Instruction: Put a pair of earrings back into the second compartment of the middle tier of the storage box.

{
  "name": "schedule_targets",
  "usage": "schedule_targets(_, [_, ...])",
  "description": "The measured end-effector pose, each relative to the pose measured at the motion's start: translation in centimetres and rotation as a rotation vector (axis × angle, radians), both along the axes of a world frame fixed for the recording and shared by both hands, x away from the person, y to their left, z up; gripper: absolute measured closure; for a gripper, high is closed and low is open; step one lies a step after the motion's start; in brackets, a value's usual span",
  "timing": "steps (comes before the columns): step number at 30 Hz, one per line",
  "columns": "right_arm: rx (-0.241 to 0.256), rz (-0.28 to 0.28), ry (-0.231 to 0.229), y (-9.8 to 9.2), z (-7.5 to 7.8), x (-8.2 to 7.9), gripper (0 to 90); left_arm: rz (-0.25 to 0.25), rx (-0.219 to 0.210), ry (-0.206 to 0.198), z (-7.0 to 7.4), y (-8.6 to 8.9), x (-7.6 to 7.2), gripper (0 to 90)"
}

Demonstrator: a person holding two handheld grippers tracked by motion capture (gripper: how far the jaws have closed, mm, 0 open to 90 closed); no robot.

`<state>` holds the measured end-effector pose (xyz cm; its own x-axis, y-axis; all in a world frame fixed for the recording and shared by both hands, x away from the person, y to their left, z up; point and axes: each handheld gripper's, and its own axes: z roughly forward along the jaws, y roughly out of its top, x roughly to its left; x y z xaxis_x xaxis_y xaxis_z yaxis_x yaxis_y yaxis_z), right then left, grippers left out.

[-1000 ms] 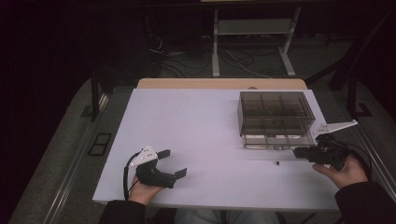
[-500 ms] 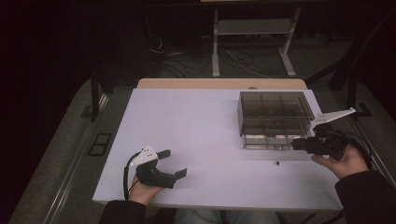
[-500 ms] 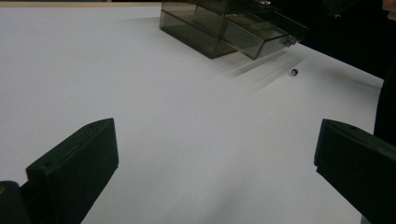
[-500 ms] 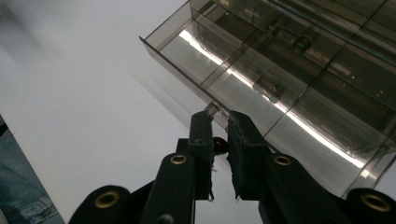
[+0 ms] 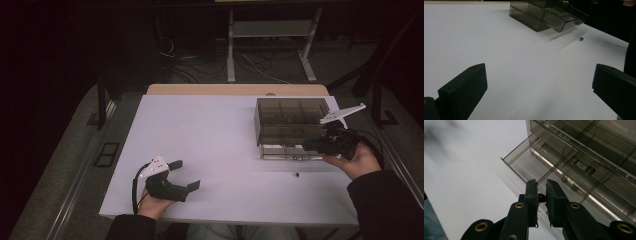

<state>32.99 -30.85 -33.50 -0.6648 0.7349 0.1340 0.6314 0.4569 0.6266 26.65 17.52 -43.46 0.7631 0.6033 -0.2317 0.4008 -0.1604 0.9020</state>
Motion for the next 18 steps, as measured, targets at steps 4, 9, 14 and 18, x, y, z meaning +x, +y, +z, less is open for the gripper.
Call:
schedule_targets(4, [-0.006,-0.007,0.001,0.0,-0.4,0.8,78.9,-0.002,0.001,0.0,0.0,0.0,0.0,0.0])
schedule_targets(9, [0.009,-0.024,-0.001,-0.2,-1.0,1.8,78.9,-0.004,0.001,0.0,0.0,0.0,0.0,0.0])
schedule_targets(14, [0.015,-0.027,0.003,-0.1,-1.9,2.6,78.8,-0.005,0.001,0.0,0.0,-0.1,0.0,0.0])
schedule_targets(18, [0.013,-0.024,0.012,0.1,-2.9,3.0,78.7,-0.005,0.0,0.002,0.0,-0.1,0.0,0.0])
